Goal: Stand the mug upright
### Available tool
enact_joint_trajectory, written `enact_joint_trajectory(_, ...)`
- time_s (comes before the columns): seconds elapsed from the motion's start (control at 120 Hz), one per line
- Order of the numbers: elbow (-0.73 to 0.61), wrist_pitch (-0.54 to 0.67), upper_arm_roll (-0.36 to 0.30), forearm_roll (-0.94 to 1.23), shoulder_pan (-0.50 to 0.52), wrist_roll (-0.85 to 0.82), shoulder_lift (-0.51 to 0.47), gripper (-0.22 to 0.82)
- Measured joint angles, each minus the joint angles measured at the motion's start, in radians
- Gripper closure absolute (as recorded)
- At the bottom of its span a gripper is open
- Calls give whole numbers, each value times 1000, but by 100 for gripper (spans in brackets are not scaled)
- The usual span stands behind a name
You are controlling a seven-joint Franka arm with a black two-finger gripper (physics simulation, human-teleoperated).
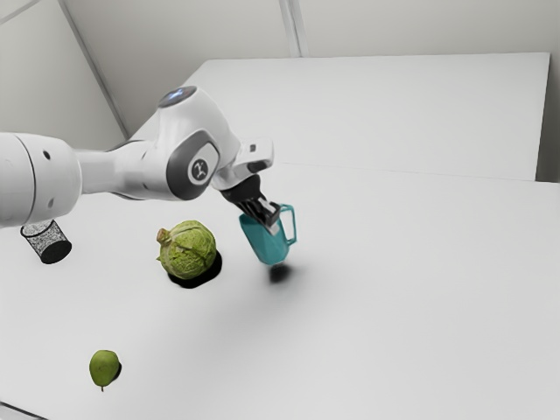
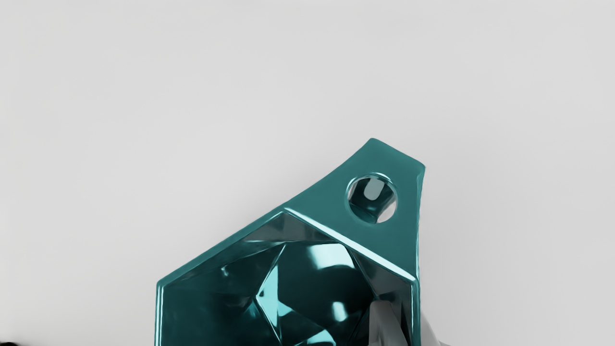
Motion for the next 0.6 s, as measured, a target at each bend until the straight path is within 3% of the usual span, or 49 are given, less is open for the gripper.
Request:
enact_joint_trajectory(0.283, -23, 130, 1, 109, 11, 62, 39, 79)
enact_joint_trajectory(0.6, -75, 170, 2, 211, 21, 105, 36, 79)
